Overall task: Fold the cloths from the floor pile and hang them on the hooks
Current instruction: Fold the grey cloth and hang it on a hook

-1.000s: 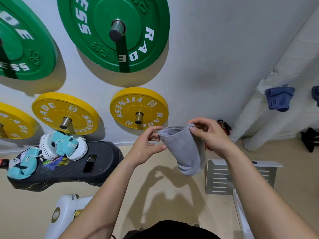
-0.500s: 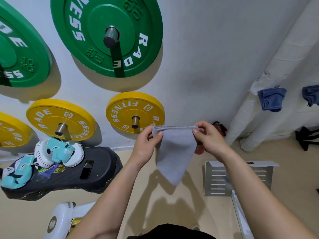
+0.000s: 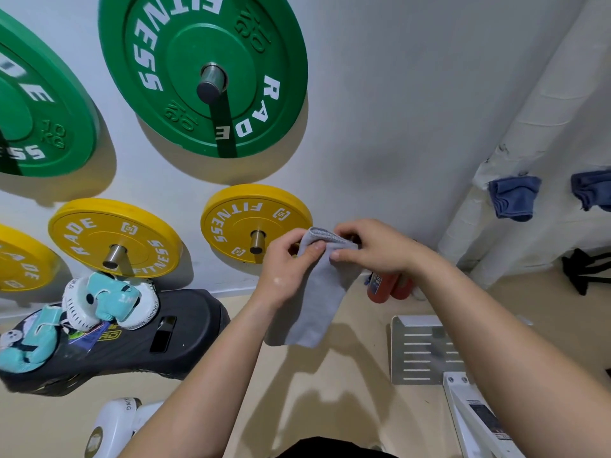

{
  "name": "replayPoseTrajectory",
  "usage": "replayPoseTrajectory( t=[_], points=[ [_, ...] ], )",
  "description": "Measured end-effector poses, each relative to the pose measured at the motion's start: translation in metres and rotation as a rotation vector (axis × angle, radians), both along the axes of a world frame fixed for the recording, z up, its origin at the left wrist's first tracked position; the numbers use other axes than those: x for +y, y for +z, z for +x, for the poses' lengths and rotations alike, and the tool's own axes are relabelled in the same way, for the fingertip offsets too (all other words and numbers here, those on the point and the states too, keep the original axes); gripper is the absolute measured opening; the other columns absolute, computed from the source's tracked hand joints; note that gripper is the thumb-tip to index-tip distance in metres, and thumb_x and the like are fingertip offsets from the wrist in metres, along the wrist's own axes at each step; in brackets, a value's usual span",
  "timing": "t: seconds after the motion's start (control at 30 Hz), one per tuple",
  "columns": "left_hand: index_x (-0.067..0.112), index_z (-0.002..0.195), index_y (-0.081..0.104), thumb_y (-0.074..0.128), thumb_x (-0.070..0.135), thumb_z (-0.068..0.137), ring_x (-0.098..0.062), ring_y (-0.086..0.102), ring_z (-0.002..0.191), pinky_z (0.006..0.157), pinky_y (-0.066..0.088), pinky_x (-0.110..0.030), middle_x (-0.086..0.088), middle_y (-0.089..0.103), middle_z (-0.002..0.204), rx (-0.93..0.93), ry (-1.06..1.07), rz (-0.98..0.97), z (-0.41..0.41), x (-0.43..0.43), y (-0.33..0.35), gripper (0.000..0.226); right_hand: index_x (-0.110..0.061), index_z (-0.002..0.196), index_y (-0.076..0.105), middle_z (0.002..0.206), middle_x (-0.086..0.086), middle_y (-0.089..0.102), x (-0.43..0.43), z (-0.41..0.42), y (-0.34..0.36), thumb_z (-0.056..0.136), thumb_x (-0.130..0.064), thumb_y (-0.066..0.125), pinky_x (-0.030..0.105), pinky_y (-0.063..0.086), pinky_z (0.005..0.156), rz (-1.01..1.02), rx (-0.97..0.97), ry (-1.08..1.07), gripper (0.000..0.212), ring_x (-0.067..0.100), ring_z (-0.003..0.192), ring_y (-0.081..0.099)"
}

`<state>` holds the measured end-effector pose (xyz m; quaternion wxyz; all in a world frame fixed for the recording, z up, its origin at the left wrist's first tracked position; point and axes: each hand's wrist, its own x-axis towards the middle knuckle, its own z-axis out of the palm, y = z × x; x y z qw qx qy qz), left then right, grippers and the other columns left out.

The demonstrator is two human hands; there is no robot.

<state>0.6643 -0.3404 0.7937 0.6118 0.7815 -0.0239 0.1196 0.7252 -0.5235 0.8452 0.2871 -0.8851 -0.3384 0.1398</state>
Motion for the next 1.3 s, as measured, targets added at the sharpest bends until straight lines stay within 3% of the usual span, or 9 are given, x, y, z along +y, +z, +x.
replayPoseTrajectory(
  t=[0.1, 0.27, 0.43, 0.53, 0.67, 0.77, 0.87, 0.97, 1.3],
  points=[
    [0.016, 0.096, 0.072, 0.073, 0.01, 0.088, 0.0, 0.062, 0.075, 0.069, 0.049, -0.017, 0.014, 0.07, 0.079, 0.033, 0.043, -0.074, -0.004, 0.007, 0.001, 0.01, -0.038, 0.085, 0.057, 0.072, -0.014, 0.059, 0.01, 0.005, 0.01, 0.088, -0.042, 0.058, 0.037, 0.045, 0.069, -0.014, -0.077, 0.062, 0.005, 0.012, 0.073, 0.055],
    [0.02, 0.106, 0.069, 0.078, 0.001, 0.079, -0.001, 0.069, 0.086, 0.074, 0.055, -0.02, 0.012, 0.075, 0.092, 0.132, 0.001, -0.193, -0.009, 0.01, -0.01, 0.034, -0.013, 0.093, 0.066, 0.082, -0.003, 0.058, 0.029, 0.013, 0.025, 0.093, -0.023, 0.061, 0.033, 0.04, 0.072, -0.011, -0.183, 0.154, 0.011, 0.013, 0.078, 0.051],
    [0.011, 0.099, 0.072, 0.081, 0.005, 0.079, 0.0, 0.071, 0.08, 0.067, 0.054, -0.019, 0.01, 0.075, 0.089, 0.26, -0.013, -0.16, -0.008, 0.006, -0.033, 0.024, -0.015, 0.092, 0.068, 0.068, -0.015, 0.055, 0.03, 0.028, 0.057, 0.093, -0.018, 0.063, 0.011, 0.033, 0.061, 0.064, -0.18, 0.153, 0.006, -0.006, 0.068, 0.051],
    [0.013, 0.096, 0.073, 0.081, 0.01, 0.08, -0.001, 0.07, 0.078, 0.063, 0.051, -0.017, 0.009, 0.076, 0.087, 0.35, -0.038, -0.087, -0.011, 0.008, -0.054, 0.019, -0.014, 0.093, 0.068, 0.076, -0.012, 0.06, 0.021, 0.04, 0.077, 0.093, -0.018, 0.061, 0.014, 0.037, 0.066, 0.123, -0.196, 0.114, 0.008, -0.002, 0.073, 0.053],
    [0.015, 0.094, 0.075, 0.078, 0.011, 0.083, -0.002, 0.067, 0.072, 0.061, 0.048, -0.015, 0.009, 0.075, 0.083, 0.445, -0.073, -0.052, -0.022, 0.016, -0.076, 0.012, -0.021, 0.089, 0.064, 0.078, -0.012, 0.059, 0.006, 0.056, 0.092, 0.09, -0.029, 0.056, 0.029, 0.042, 0.07, 0.159, -0.235, 0.003, 0.012, 0.01, 0.078, 0.054],
    [0.013, 0.092, 0.076, 0.078, 0.017, 0.084, -0.009, 0.068, 0.075, 0.068, 0.05, -0.02, 0.001, 0.076, 0.083, 0.472, 0.016, -0.091, -0.027, 0.034, -0.083, 0.009, -0.018, 0.086, 0.062, 0.072, -0.011, 0.054, -0.009, 0.067, 0.086, 0.095, -0.022, 0.058, 0.021, 0.037, 0.064, 0.178, -0.272, -0.14, 0.01, 0.008, 0.069, 0.047],
    [0.006, 0.108, 0.072, 0.069, 0.018, 0.091, -0.026, 0.071, 0.095, 0.08, 0.057, -0.033, -0.015, 0.075, 0.104, 0.483, 0.157, -0.352, -0.025, 0.058, -0.082, 0.02, -0.015, 0.081, 0.057, 0.073, -0.002, 0.053, -0.025, 0.07, 0.055, 0.096, -0.02, 0.056, 0.018, 0.031, 0.055, 0.17, -0.296, -0.361, 0.016, 0.018, 0.072, 0.046],
    [0.009, 0.12, 0.066, 0.057, 0.017, 0.098, -0.018, 0.072, 0.094, 0.068, 0.057, -0.025, -0.005, 0.075, 0.108, 0.377, 0.282, -0.572, -0.017, 0.072, -0.067, 0.024, -0.016, 0.085, 0.052, 0.08, 0.0, 0.055, -0.032, 0.056, 0.006, 0.097, -0.022, 0.052, 0.03, 0.024, 0.059, 0.228, -0.21, -0.558, 0.013, 0.021, 0.078, 0.049],
    [0.017, 0.097, 0.041, 0.037, 0.048, 0.102, -0.043, 0.057, 0.083, 0.067, 0.047, -0.046, -0.02, 0.063, 0.092, 0.327, 0.68, 0.469, -0.005, 0.073, -0.072, 0.031, -0.009, 0.081, 0.043, 0.076, 0.003, 0.051, -0.026, -0.008, -0.114, 0.102, -0.021, 0.042, 0.035, 0.028, 0.062, 0.311, -0.135, -0.862, 0.024, 0.029, 0.075, 0.05]
  ],
)
